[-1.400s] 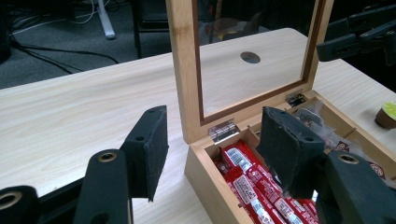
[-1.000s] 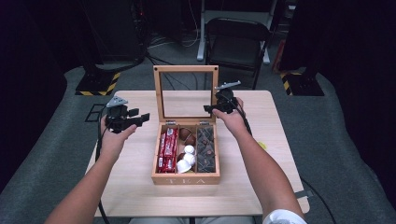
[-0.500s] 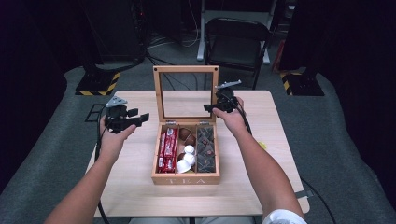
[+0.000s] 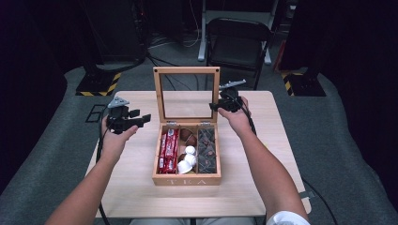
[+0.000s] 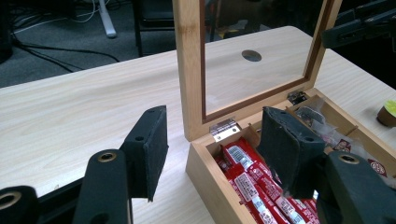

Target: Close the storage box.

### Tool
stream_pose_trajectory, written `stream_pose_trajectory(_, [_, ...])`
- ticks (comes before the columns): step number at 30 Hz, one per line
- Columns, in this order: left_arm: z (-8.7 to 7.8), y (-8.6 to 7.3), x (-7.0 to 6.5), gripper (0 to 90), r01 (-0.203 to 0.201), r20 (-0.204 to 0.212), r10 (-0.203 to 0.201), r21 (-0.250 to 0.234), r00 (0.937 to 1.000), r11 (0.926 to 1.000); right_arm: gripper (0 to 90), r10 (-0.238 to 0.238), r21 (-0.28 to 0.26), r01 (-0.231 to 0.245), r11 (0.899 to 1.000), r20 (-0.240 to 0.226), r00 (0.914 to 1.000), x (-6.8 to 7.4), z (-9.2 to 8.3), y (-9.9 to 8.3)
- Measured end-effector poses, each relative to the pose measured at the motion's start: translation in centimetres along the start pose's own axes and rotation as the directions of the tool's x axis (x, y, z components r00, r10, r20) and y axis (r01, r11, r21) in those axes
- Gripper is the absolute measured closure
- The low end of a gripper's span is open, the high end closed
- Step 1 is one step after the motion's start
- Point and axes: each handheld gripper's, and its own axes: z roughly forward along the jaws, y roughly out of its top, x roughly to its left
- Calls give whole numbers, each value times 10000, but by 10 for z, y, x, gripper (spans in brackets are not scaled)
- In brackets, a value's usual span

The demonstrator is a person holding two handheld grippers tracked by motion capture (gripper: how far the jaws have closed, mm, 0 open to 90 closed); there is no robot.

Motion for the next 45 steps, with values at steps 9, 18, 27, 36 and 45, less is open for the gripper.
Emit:
stream_pose_trajectory(9, [-1,0,0,419,5,-20,-5,0,10000,10000,651,-84,-5,84,10000,113,9999,-2,-2,0])
stream_pose_trajectory(18, [-1,0,0,419,6,-17,-6,-15,10000,10000,654,-98,-32,98,9999,158,9998,0,-3,-1])
stream_pose_trajectory(27, [2,1,-1,419,26,-36,-26,-3,10000,10000,656,-240,-517,256,9983,305,9992,6,-9,-9])
stream_pose_trajectory(36, [10,4,-1,426,294,166,-294,26,9994,9996,656,-620,-735,667,9951,645,9960,16,-17,-17])
stream_pose_trajectory(45, [15,26,-12,457,-38,123,39,-107,9999,9999,652,-719,-851,765,9934,557,9959,22,-24,-24])
